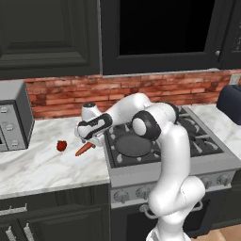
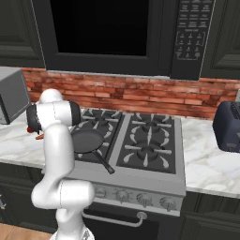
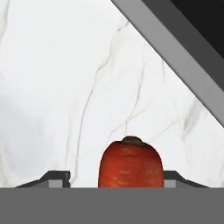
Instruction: Put the bell pepper and carrot in the pan. Then turn on the front left burner and set the heat to medium.
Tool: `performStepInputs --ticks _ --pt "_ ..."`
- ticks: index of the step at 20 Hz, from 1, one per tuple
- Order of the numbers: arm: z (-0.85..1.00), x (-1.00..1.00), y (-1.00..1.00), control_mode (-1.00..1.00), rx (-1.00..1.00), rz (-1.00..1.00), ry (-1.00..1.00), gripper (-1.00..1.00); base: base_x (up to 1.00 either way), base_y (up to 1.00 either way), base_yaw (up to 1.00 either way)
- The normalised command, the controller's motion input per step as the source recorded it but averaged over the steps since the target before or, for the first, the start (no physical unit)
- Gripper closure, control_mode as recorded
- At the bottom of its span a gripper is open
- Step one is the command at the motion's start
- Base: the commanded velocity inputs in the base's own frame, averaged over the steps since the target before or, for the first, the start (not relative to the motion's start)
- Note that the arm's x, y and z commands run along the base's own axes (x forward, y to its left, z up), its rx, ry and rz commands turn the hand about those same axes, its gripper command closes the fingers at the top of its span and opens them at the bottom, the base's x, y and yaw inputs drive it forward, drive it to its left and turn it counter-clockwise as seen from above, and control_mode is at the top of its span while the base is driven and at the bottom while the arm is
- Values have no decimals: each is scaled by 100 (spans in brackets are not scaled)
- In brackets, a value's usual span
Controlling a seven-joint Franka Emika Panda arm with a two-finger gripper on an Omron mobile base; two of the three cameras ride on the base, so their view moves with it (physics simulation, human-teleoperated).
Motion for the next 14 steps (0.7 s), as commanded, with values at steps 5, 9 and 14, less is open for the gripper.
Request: performStepInputs --ticks 5,9,14 --pt "0 0 0 -100 0 0 0 100 0 0 0" --pt "-2 -35 -1 -100 0 0 1 100 0 0 0" --pt "14 -100 0 -100 0 0 -11 100 0 0 0"
